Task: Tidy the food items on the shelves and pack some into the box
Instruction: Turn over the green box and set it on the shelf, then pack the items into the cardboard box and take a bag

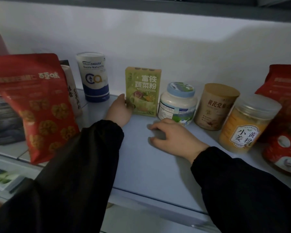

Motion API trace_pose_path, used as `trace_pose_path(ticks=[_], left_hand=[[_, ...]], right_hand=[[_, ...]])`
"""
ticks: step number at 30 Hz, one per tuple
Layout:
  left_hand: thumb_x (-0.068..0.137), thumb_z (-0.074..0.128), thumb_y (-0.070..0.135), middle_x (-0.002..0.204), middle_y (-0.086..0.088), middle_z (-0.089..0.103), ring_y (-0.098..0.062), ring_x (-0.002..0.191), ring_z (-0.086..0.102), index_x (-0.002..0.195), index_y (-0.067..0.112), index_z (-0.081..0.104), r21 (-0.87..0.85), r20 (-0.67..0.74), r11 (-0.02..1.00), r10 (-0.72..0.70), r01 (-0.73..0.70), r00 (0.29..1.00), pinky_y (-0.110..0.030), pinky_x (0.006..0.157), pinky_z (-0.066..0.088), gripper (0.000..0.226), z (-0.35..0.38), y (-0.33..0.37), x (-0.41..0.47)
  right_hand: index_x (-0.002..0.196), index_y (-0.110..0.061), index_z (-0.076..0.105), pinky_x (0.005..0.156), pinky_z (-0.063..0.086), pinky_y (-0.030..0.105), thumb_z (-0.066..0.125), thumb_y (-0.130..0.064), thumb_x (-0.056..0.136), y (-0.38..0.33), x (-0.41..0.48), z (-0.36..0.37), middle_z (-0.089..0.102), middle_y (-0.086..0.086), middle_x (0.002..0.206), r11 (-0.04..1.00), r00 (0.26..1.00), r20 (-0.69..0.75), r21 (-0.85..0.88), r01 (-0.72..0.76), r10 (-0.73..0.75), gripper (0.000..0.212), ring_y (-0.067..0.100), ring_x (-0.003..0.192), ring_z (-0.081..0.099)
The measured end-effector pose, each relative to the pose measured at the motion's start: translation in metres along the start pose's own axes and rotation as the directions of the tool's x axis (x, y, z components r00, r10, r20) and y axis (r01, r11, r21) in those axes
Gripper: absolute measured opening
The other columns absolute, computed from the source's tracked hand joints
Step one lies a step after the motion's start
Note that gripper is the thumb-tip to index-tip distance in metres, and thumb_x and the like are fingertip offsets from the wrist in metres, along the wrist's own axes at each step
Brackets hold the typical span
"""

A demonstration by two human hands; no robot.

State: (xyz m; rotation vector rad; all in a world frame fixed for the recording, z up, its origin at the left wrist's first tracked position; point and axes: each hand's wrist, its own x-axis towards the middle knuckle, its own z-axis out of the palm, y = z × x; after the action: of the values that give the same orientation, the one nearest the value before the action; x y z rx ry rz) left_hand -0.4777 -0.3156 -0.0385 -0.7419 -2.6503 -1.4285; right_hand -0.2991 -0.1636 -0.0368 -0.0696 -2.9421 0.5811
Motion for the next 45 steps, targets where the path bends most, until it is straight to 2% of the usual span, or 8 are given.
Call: trace_pose_path(ticks=[8,16,20,24,26,31,34,45], left_hand=[[0.105,0.034,0.052,0.151,-0.008,0.050,-0.030,0.138,0.046,0.149,0.017,0.046,0.669,0.181,0.742,-0.128,-0.026,0.975,-0.052,0.115,0.031,0.058,-0.002,0.015,-0.052],[0.106,0.045,0.031,0.141,-0.009,0.059,-0.027,0.127,0.056,0.137,0.015,0.061,0.522,0.192,0.847,-0.003,-0.100,0.981,-0.044,0.110,0.044,0.038,-0.034,0.021,-0.144],[0.096,0.058,0.017,0.077,-0.002,0.060,-0.017,0.074,0.053,0.078,0.009,0.064,0.351,-0.195,0.921,0.249,-0.169,0.949,-0.036,0.072,0.048,0.020,-0.071,0.008,-0.182],[0.090,0.060,0.022,0.089,0.003,0.052,-0.014,0.088,0.047,0.086,0.015,0.055,0.131,-0.744,0.991,0.114,-0.023,0.659,-0.025,0.077,0.040,0.010,-0.108,-0.005,-0.208],[0.089,0.066,0.032,0.105,0.001,0.051,-0.017,0.096,0.051,0.102,0.019,0.051,-0.037,-0.801,0.997,-0.069,0.067,0.595,-0.031,0.085,0.045,0.024,-0.118,-0.013,-0.208],[0.082,0.086,0.039,0.116,0.006,0.058,-0.003,0.102,0.063,0.138,0.014,0.042,-0.321,-0.563,0.924,-0.361,0.206,0.743,-0.016,0.076,0.053,0.075,-0.126,-0.018,-0.191],[0.072,0.091,0.049,0.124,0.002,0.063,-0.013,0.107,0.067,0.140,0.013,0.044,-0.289,-0.543,0.923,-0.378,0.256,0.750,-0.031,0.089,0.058,0.090,-0.127,-0.025,-0.178],[0.075,0.091,0.035,0.116,0.009,0.072,-0.010,0.102,0.071,0.127,0.027,0.058,-0.341,-0.371,0.920,-0.322,0.195,0.871,-0.038,0.095,0.059,0.061,-0.116,-0.022,-0.166]], right_hand=[[0.162,-0.032,0.032,0.124,0.022,0.026,0.058,-0.057,0.099,-0.011,0.000,-0.001,0.032,-0.005,0.166,0.992,0.982,0.162,-0.065,0.108,-0.096,0.073,0.011,0.151,0.028],[0.166,-0.034,0.017,0.128,0.013,0.036,0.047,-0.065,0.100,-0.041,-0.002,0.008,0.015,0.005,0.173,0.969,0.956,0.258,-0.164,0.184,-0.138,0.079,0.021,0.158,0.013],[0.165,-0.035,0.021,0.127,0.013,0.041,0.044,-0.064,0.102,-0.066,0.005,0.016,0.016,0.007,0.173,0.946,0.929,0.306,-0.179,0.269,-0.207,0.073,0.023,0.158,0.012],[0.163,-0.031,0.025,0.125,0.019,0.042,0.044,-0.057,0.102,-0.086,0.012,0.024,0.024,0.009,0.169,0.929,0.916,0.309,-0.181,0.321,-0.256,0.069,0.026,0.155,0.021],[0.162,-0.031,0.028,0.125,0.020,0.044,0.044,-0.055,0.101,-0.093,0.015,0.026,0.026,0.008,0.168,0.928,0.912,0.312,-0.172,0.330,-0.267,0.068,0.026,0.154,0.022],[0.160,-0.032,0.032,0.126,0.019,0.043,0.046,-0.055,0.101,-0.090,0.016,0.027,0.028,0.006,0.168,0.927,0.904,0.309,-0.137,0.348,-0.294,0.065,0.025,0.155,0.024],[0.160,-0.032,0.035,0.126,0.021,0.042,0.046,-0.058,0.100,-0.085,0.016,0.027,0.029,0.007,0.168,0.928,0.900,0.312,-0.117,0.354,-0.304,0.066,0.026,0.154,0.026],[0.157,-0.028,0.041,0.123,0.027,0.034,0.057,-0.053,0.100,-0.083,0.017,0.027,0.039,0.003,0.163,0.942,0.911,0.253,0.000,0.336,-0.325,0.065,0.021,0.151,0.034]])
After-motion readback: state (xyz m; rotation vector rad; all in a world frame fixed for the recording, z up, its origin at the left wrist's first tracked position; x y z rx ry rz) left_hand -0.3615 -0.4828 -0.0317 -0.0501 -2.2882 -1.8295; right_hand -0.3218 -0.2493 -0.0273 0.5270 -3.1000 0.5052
